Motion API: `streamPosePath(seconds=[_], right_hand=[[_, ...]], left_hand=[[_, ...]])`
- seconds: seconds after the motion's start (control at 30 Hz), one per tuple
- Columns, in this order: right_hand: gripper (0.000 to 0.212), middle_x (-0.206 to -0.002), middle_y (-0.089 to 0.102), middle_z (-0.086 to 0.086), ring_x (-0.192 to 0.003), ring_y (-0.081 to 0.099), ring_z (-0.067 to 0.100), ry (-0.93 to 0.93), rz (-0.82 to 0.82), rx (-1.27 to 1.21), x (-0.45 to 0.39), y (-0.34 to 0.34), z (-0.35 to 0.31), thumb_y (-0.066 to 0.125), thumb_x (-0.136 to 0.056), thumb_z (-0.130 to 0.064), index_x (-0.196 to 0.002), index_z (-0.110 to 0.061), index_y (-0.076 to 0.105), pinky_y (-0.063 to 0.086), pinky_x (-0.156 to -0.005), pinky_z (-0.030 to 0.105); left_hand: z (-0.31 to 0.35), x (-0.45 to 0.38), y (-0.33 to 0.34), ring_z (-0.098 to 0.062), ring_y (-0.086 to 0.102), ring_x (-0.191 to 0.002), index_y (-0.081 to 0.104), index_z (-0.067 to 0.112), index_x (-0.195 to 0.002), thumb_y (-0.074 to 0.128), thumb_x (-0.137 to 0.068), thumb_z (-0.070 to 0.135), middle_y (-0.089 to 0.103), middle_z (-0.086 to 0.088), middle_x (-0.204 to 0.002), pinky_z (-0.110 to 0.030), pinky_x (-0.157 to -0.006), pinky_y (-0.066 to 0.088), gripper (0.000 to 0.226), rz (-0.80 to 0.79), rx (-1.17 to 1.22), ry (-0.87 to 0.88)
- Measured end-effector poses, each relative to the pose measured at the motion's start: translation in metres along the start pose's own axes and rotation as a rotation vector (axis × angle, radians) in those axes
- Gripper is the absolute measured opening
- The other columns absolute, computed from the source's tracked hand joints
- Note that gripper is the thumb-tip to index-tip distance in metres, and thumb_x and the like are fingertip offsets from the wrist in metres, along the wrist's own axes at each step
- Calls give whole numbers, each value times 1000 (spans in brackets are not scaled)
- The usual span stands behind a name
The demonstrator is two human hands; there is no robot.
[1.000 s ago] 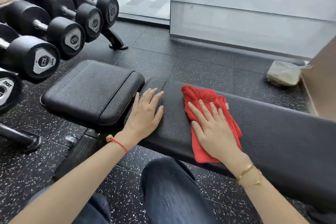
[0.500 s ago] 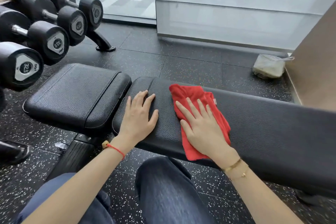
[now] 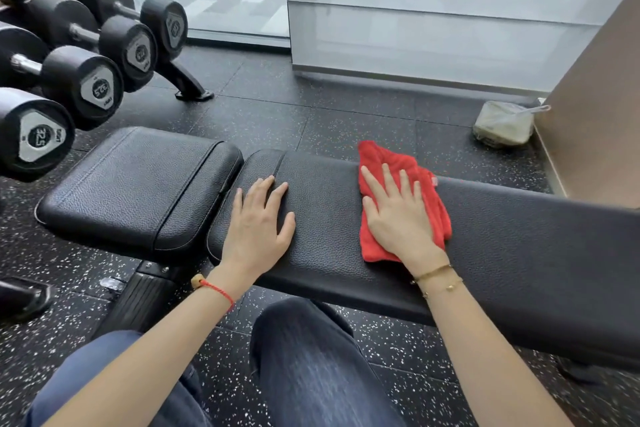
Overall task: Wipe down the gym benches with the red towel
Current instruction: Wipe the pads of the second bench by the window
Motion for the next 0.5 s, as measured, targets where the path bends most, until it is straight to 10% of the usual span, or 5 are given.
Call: streamPosePath(seconds=[0.5], right_hand=[[55, -163, 6, -7, -151, 4, 23, -52, -15, -25, 55, -4, 58, 29, -101, -45, -151, -46, 7, -1, -122, 40]], left_hand=[[42, -3, 4, -23, 27, -146, 48, 17, -139, 52, -91, 33, 39, -6, -151, -52, -122, 10, 51, 12, 78, 46]])
Point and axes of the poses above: each hand's wrist, its own x-axis away from the middle knuckle, its own y-axis out of the palm, z = x × y, the point moved 7 cm from there along -x, towards the middle knuckle
